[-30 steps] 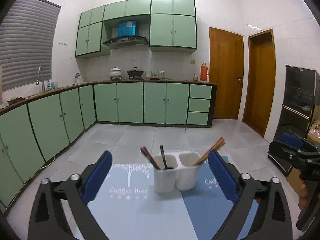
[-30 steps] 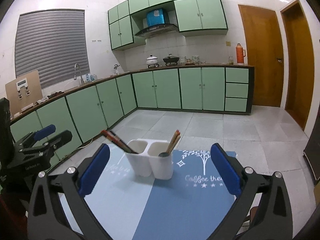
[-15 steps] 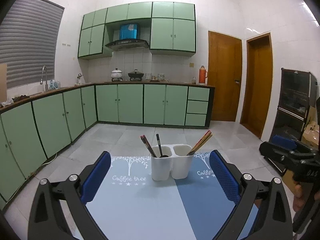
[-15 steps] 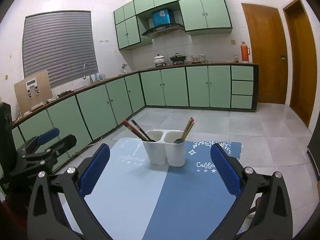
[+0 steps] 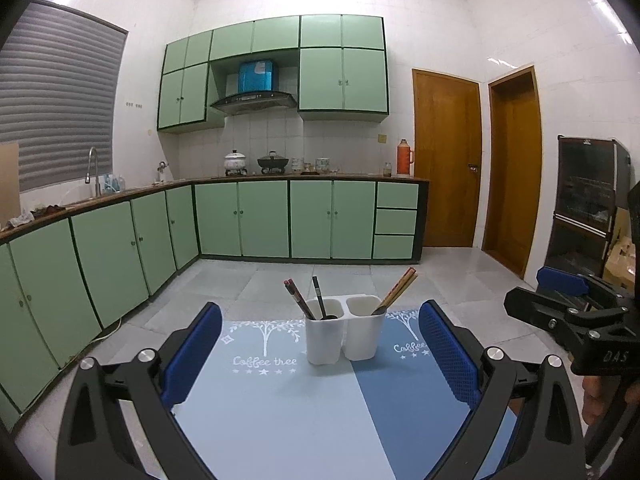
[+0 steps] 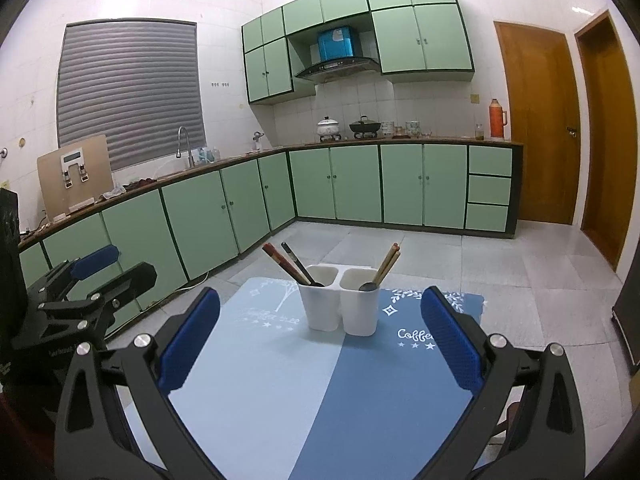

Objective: Organize utensils

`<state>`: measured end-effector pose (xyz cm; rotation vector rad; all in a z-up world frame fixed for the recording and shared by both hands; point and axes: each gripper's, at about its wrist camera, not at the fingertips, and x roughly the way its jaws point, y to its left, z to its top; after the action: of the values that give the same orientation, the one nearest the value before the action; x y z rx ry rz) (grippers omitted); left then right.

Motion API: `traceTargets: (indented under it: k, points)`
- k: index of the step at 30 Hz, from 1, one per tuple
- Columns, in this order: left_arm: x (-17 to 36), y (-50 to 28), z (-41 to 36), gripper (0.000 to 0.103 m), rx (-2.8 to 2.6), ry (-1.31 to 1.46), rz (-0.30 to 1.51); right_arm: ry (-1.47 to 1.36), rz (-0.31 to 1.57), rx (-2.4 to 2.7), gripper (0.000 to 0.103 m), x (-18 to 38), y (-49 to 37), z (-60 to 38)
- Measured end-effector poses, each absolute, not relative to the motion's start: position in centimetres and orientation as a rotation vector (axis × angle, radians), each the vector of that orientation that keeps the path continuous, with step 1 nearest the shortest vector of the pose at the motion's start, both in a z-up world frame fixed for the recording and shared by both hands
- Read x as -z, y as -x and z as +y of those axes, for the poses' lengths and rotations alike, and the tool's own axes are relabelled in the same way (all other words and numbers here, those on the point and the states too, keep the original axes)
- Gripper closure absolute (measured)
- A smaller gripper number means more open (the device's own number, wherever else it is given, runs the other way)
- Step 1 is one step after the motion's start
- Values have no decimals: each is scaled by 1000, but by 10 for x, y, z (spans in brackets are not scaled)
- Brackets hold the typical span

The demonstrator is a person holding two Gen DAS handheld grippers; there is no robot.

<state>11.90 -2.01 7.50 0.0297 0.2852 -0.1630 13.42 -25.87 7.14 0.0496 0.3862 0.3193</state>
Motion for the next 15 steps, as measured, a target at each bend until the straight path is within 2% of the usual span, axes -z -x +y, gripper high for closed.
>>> traceTargets:
  k: [15]
  points:
    - [-75,-111,-16,6,163,-25,269,-44,381,-322,5,-72,-130,-259]
